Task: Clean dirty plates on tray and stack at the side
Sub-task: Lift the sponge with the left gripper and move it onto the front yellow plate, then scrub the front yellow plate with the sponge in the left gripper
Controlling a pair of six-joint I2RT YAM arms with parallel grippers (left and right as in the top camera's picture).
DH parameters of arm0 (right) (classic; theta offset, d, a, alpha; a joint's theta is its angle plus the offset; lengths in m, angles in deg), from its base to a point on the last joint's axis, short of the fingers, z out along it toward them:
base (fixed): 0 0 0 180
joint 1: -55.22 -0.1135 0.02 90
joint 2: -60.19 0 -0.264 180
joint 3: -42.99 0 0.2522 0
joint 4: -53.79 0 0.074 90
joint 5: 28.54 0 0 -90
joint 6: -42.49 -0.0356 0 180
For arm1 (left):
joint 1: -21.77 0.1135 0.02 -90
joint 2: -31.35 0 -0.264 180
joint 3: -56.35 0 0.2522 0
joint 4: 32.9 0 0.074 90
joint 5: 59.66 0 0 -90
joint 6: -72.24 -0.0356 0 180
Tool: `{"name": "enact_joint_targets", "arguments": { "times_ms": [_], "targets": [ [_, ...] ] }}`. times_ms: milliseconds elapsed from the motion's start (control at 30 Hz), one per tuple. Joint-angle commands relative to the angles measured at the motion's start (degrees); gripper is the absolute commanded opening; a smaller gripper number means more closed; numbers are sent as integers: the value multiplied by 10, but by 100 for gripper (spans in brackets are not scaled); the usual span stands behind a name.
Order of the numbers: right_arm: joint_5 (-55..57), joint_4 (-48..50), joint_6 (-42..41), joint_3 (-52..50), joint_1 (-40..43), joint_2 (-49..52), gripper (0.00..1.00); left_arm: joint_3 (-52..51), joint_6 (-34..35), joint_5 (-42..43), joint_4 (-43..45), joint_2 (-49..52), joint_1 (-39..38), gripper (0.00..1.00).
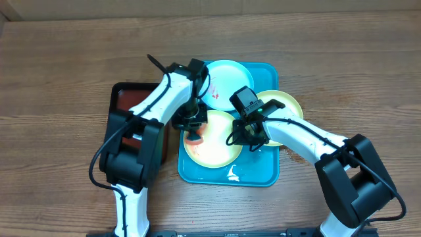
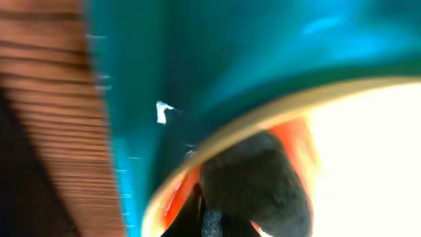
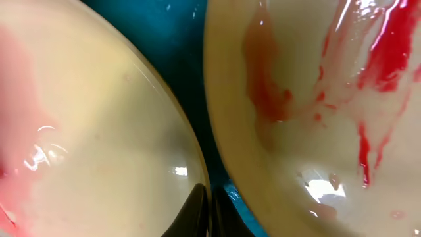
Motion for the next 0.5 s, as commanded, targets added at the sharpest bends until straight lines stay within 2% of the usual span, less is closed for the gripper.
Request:
{"name": "enact_joint_targets", "arguments": {
  "times_ms": [0, 167, 300, 467],
  "targets": [
    [51, -7, -26, -4, 7, 4, 4, 12, -16, 13, 4, 6, -28, 4],
    [73, 30, -77, -3, 17, 3, 4, 26, -22, 17, 7, 6, -14, 4],
    [79, 33, -137, -2, 30, 3, 4, 48, -22, 76, 6, 6, -12, 4],
    [77, 41, -117, -2, 49, 3, 4, 54, -19, 73, 17, 6, -19, 4]
  ]
}}
